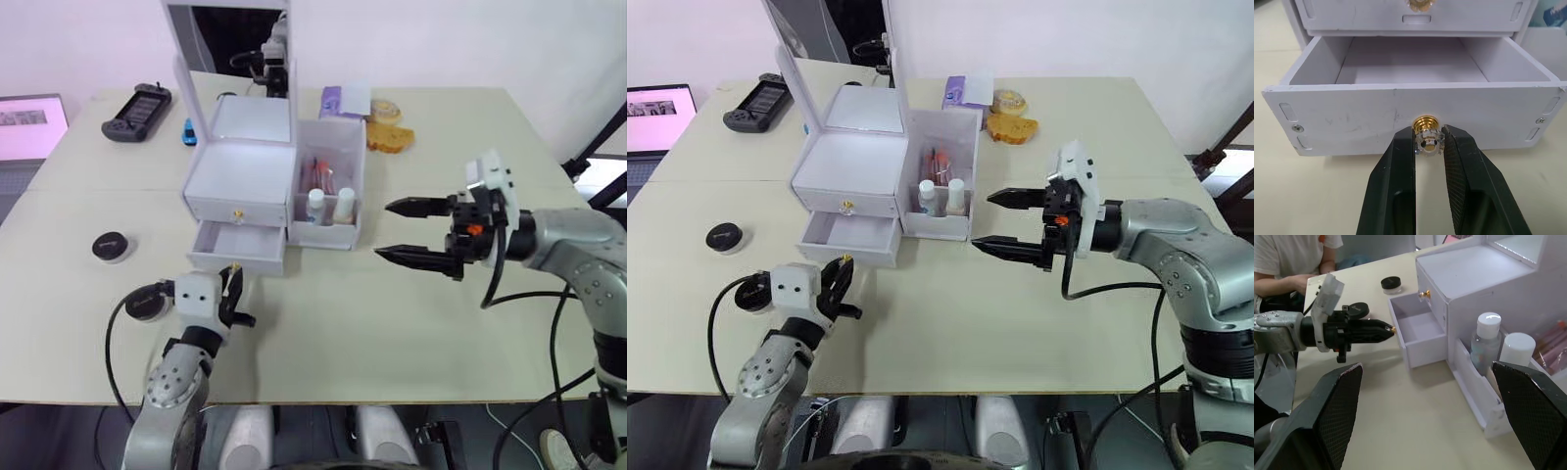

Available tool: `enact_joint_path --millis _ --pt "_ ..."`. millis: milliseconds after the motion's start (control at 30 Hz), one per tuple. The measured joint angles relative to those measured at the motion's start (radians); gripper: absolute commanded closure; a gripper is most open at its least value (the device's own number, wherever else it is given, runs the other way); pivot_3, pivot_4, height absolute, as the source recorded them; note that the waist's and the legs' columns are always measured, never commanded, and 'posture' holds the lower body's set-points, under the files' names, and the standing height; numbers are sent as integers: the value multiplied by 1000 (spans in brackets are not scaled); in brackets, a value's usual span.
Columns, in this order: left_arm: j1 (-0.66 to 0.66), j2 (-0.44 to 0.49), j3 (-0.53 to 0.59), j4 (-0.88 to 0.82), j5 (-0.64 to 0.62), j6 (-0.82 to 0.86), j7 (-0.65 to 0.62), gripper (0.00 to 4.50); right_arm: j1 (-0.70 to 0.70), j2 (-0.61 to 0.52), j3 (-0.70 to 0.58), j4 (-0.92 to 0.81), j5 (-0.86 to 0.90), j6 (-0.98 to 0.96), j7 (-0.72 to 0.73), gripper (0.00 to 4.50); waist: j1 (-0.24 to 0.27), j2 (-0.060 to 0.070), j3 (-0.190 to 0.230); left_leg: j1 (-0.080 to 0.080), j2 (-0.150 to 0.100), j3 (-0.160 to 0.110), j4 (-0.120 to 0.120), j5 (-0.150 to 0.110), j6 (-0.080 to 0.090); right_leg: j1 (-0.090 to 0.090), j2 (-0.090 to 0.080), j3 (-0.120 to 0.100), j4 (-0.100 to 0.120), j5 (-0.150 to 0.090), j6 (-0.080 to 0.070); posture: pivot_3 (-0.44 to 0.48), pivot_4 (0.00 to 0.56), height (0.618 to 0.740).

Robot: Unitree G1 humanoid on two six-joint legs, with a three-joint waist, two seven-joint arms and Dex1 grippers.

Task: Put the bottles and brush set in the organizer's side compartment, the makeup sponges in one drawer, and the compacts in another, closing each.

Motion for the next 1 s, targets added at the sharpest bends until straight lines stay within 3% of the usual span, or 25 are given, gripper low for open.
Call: enact_joint_path --millis 633,700,767,900,933,1000 --pt "197 56 33 -172 -100 68 -41 4216 11 -61 -3 19 -7 -1 53 0 0 0 0 -2 0 2 2 -5 8 -1 -1 0 -4 0 0 0 150 740" --pt "189 50 33 -169 -108 67 -40 3192 11 -60 -2 19 -7 -1 52 0 0 0 0 -2 0 2 3 -5 8 -1 -1 0 -4 0 -1 0 150 740" --pt "187 47 32 -161 -114 64 -39 2445 11 -60 -2 19 -7 -1 52 0 -1 0 0 -2 0 3 3 -5 8 -1 -1 1 -4 0 -1 0 150 740" --pt "183 43 38 -153 -133 55 -40 363 3 -59 -1 19 -7 -2 51 0 -1 0 0 -2 0 3 3 -5 8 -1 -1 1 -4 1 -1 0 150 740" --pt "184 42 42 -153 -141 54 -40 53 2 -59 -1 19 -7 -2 51 0 -1 0 0 -2 0 3 3 -5 8 -1 -1 1 -4 1 -1 0 150 740" --pt "196 42 52 -153 -156 48 -43 53 -1 -58 0 20 -8 -3 51 0 -1 0 0 -2 0 3 3 -5 8 -1 -1 1 -4 1 -1 0 150 740"
